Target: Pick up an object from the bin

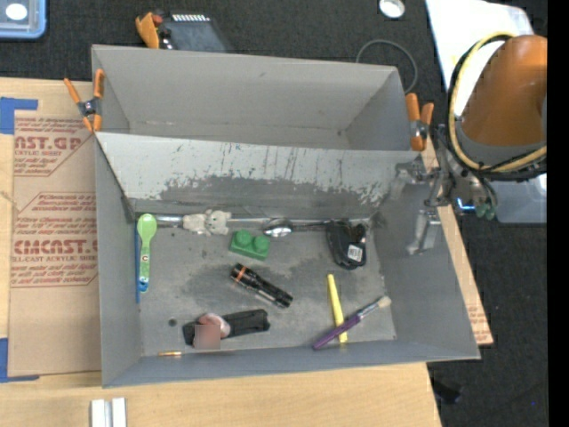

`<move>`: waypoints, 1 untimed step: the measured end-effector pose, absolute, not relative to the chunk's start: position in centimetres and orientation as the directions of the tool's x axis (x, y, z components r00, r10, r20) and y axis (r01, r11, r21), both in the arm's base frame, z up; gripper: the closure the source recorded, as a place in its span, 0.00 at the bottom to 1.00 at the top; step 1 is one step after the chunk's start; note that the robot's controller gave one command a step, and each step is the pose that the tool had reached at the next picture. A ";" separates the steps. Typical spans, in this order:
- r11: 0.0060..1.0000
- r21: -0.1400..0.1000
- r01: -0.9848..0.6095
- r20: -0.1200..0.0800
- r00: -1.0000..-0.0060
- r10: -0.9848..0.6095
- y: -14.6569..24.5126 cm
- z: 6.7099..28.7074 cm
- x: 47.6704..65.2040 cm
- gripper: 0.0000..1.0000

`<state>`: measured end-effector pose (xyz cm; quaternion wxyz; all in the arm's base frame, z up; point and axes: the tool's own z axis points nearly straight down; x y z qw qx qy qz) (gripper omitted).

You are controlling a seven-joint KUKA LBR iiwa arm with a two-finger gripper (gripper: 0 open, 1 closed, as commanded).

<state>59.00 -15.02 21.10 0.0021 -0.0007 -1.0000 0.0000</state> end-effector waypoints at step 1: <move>1.000 -0.001 0.000 -0.003 -1.000 0.000 -14.9 21.6 59.1 0.00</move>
Offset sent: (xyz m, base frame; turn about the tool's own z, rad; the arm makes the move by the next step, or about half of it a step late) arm 0.0028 0.0222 -0.0704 0.6185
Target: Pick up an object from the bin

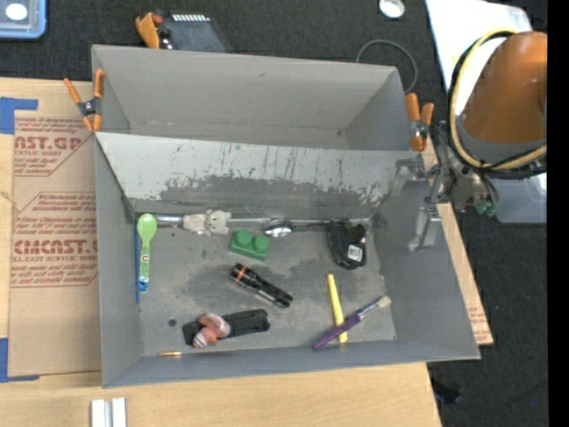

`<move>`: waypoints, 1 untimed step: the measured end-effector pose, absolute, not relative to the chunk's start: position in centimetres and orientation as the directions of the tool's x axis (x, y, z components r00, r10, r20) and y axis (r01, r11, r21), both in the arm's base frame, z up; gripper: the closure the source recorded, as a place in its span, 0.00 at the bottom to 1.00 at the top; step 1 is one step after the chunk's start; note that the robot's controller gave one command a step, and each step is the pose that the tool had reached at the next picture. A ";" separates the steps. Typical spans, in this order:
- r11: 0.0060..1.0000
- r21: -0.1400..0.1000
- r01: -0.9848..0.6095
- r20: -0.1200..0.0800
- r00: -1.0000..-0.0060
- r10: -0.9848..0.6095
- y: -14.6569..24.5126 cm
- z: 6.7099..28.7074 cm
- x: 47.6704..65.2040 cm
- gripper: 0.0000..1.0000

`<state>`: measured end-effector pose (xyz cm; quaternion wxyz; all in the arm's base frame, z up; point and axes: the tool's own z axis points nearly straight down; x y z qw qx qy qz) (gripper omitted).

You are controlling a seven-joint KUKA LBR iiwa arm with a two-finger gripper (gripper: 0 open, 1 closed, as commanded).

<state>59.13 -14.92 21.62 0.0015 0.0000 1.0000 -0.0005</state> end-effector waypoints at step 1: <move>0.879 0.001 0.477 -0.003 -0.879 0.477 -13.2 15.6 59.3 0.00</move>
Offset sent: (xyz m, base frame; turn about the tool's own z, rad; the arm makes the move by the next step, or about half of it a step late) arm 0.0009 0.0296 -0.0573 0.2591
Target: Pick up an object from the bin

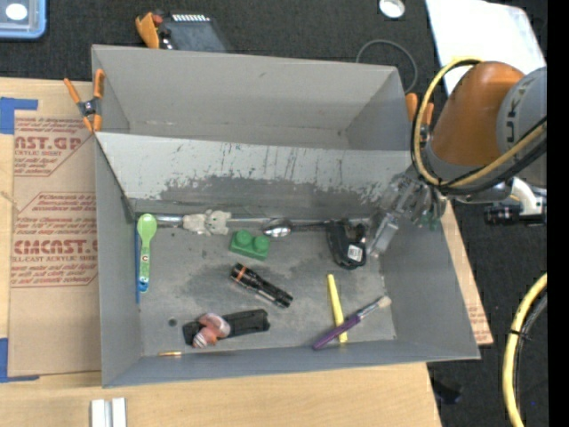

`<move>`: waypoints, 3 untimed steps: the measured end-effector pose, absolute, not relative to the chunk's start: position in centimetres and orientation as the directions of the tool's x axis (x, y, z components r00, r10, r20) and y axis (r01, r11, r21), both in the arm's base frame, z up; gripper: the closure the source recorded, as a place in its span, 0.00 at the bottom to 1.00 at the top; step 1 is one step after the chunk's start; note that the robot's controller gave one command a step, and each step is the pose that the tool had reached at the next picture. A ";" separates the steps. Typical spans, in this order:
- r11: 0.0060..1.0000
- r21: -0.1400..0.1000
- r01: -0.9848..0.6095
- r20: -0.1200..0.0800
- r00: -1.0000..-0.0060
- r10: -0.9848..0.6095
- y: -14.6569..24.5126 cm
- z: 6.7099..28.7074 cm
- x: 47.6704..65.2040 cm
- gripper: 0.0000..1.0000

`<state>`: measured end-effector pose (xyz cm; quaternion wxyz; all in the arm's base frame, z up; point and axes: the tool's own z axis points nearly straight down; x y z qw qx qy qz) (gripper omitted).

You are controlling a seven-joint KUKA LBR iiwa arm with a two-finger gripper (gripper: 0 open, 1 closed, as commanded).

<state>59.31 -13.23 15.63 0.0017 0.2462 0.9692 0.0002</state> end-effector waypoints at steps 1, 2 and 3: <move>0.913 0.000 0.408 -0.003 -0.913 0.408 -12.3 14.8 59.2 0.00; 0.914 0.001 0.406 -0.003 -0.914 0.406 -10.6 14.4 58.5 0.00; 0.848 0.001 0.529 -0.006 -0.848 0.529 -10.1 10.1 58.8 0.00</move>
Offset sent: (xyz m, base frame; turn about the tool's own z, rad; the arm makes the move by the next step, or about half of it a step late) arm -0.0178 0.0506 -0.0178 0.4050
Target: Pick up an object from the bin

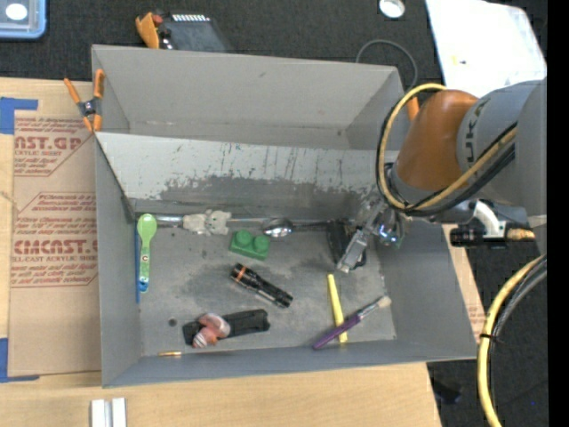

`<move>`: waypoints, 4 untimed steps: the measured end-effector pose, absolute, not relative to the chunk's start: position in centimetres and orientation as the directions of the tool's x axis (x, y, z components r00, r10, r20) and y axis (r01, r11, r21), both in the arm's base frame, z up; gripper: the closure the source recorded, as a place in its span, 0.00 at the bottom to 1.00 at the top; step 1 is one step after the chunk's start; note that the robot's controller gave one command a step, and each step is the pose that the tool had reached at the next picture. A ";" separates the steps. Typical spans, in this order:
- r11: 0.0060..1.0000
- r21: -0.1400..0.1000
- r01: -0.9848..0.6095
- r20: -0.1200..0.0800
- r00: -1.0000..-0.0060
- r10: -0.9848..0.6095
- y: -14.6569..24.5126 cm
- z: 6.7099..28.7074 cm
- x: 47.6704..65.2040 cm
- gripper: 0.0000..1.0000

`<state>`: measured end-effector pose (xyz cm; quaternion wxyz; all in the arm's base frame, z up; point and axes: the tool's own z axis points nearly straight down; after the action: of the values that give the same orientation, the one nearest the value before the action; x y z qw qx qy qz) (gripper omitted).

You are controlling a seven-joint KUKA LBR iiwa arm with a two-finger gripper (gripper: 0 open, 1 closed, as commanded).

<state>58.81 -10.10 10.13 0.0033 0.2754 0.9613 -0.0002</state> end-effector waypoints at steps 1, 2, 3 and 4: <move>0.634 0.014 0.773 -0.016 -0.634 0.773 -9.5 7.7 58.4 1.00; 0.636 0.013 0.771 -0.017 -0.636 0.771 -9.5 7.7 58.4 1.00; 0.636 0.012 0.771 -0.016 -0.636 0.771 -9.6 8.1 58.4 1.00; 0.636 0.011 0.771 -0.015 -0.636 0.771 -9.5 9.5 58.3 1.00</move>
Offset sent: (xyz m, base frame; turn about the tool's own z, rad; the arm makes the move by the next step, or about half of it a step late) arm 0.0000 0.0000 0.0000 0.0000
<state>58.32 -9.54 9.46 0.0090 0.4263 0.9045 0.0016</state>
